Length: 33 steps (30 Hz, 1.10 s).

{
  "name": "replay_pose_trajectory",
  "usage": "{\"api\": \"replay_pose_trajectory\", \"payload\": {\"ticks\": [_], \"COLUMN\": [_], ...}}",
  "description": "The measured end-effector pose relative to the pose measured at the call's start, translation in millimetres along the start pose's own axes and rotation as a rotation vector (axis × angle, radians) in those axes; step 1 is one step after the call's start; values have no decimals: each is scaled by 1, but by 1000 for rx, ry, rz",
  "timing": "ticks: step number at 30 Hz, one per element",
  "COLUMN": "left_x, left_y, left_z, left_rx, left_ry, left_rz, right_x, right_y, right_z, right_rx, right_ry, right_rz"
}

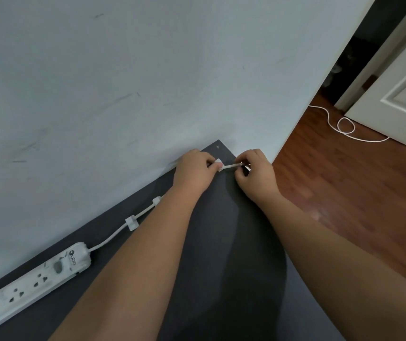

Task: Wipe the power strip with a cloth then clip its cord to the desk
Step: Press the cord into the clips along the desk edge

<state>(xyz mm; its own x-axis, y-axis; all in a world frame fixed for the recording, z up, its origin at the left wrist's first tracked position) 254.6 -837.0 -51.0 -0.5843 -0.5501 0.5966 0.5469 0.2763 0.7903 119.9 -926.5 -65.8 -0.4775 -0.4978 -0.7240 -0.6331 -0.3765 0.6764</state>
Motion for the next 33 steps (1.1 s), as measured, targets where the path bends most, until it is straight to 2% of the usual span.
{"api": "replay_pose_trajectory", "payload": {"ticks": [3,5,10,15,20,26,31,33], "left_x": [0,0,7,5,3,-3,-9,-8], "left_y": [-3,-6,-11,-18,-20,-21,-17,-12], "left_z": [-1,-1,1,6,11,11,8,15], "left_rx": [14,36,123,238,341,301,179,128], "left_ry": [14,11,-48,-87,-204,-243,-107,-94], "left_rz": [13,-9,-123,-134,-98,-80,99,42], "right_x": [2,6,12,17,25,22,22,16], "right_y": [2,0,-10,-8,-6,-7,-7,-8], "right_z": [0,-2,-11,-14,-14,-15,-15,-15], "right_rx": [11,-5,-130,-101,-45,37,15,5], "right_ry": [-68,-175,-389,-397,-381,-347,-317,-291], "right_rz": [-14,25,211,71,-14,93,173,207]}}
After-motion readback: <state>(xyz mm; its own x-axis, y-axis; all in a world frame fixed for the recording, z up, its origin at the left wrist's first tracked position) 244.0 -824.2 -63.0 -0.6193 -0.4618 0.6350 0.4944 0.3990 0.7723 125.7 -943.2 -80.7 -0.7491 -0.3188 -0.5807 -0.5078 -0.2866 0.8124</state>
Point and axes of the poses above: each hand's wrist, its own z-axis away from the middle knuckle, its own y-axis out of the back of the hand, x = y × z, the point moved 5 cm from there along -z, towards the middle knuckle, and after that the axes turned 2 degrees about z, right-handed, at the moved point
